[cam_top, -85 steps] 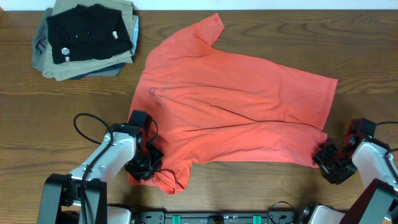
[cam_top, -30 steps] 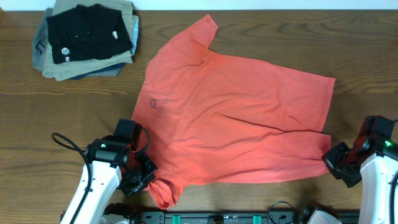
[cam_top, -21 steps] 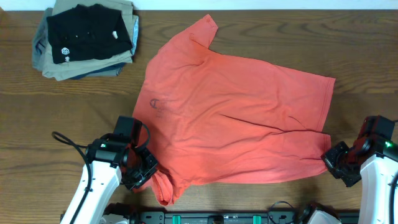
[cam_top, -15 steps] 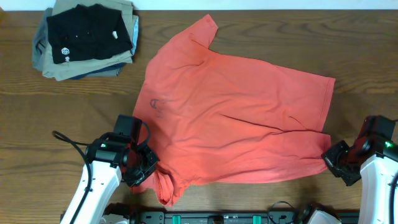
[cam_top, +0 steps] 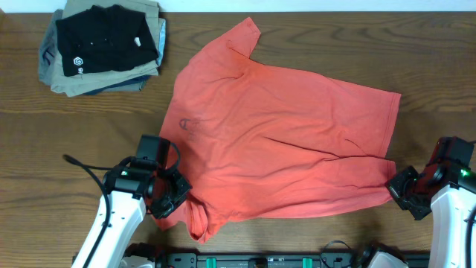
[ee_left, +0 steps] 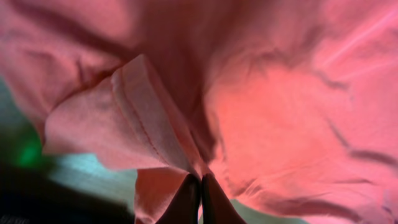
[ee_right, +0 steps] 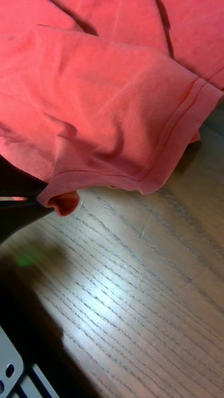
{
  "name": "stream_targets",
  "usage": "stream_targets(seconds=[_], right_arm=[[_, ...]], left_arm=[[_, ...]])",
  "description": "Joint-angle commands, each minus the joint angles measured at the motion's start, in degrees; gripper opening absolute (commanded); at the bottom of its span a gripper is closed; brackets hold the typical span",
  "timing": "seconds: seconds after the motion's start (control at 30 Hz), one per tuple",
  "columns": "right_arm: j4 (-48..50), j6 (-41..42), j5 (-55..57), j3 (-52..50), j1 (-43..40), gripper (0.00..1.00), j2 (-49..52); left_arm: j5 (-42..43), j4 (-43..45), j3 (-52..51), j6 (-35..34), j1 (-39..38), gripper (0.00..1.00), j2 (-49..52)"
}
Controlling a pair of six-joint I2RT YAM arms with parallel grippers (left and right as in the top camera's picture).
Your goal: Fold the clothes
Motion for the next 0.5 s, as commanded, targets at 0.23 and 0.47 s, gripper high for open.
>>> stream_targets(seconds=[0.23,0.47], right_arm=[[1.2,-0.9,-0.2,1.0,-0.2,0.01,-0.5],[3.4,-0.6,0.0,1.0,-0.2,0.01,-0.3]], left_arm=[[1.9,-0.9,6.2,2.8,-0.1,0.06,0.9],[-3.9,3.5,9.2,2.7,0.0,0.06,0.9]])
